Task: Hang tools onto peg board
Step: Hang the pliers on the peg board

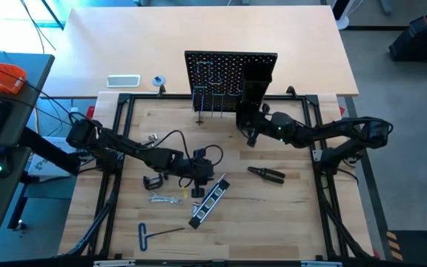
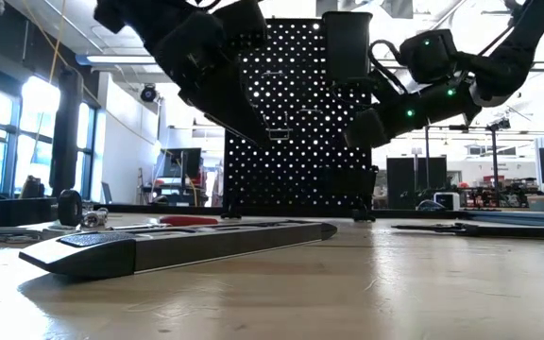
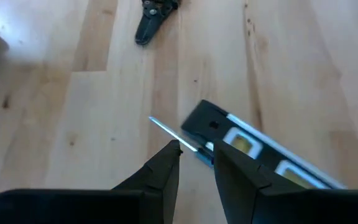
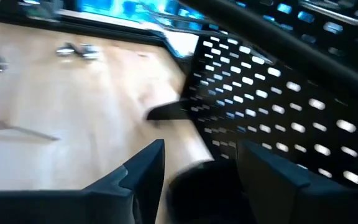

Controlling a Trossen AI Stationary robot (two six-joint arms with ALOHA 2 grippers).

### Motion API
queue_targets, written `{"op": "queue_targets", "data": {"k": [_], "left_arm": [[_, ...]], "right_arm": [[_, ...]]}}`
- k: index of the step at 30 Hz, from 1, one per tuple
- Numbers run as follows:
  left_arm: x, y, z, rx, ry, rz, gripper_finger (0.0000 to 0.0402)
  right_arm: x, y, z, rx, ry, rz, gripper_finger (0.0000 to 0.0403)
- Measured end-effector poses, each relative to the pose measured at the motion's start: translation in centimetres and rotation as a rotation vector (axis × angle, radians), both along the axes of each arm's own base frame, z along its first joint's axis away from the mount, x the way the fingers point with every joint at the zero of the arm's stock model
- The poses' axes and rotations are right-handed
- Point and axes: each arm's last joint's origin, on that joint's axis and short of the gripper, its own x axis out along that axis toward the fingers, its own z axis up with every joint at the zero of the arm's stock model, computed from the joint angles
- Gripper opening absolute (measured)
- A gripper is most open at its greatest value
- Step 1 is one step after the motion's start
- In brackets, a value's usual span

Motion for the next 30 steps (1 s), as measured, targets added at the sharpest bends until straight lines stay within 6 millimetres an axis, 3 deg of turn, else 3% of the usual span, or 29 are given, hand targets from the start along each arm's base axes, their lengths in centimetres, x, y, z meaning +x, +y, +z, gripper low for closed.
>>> {"op": "queue_targets", "data": {"k": [6,16,25,30], "left_arm": [[-0.7,-2.1,-0.2,-0.052,0.015,0.059,0.011],[-1.3,-5.8,-0.3,-0.151,-0.051,0.107,0.0213],[-0.8,-7.9,-4.1,-0.241,0.014,0.185,0.0234],[-0.9,-8.9,-6.5,-0.197,0.043,0.224,0.0234]], "right_arm": [[0.7,1.9,0.0,-0.025,0.013,0.113,0.0193],[1.4,5.0,-0.2,-0.009,0.026,0.237,0.0193],[1.8,8.7,-0.2,0.005,0.023,0.38,0.0193],[1.8,10.0,-0.2,0.016,0.013,0.382,0.0193]]}}
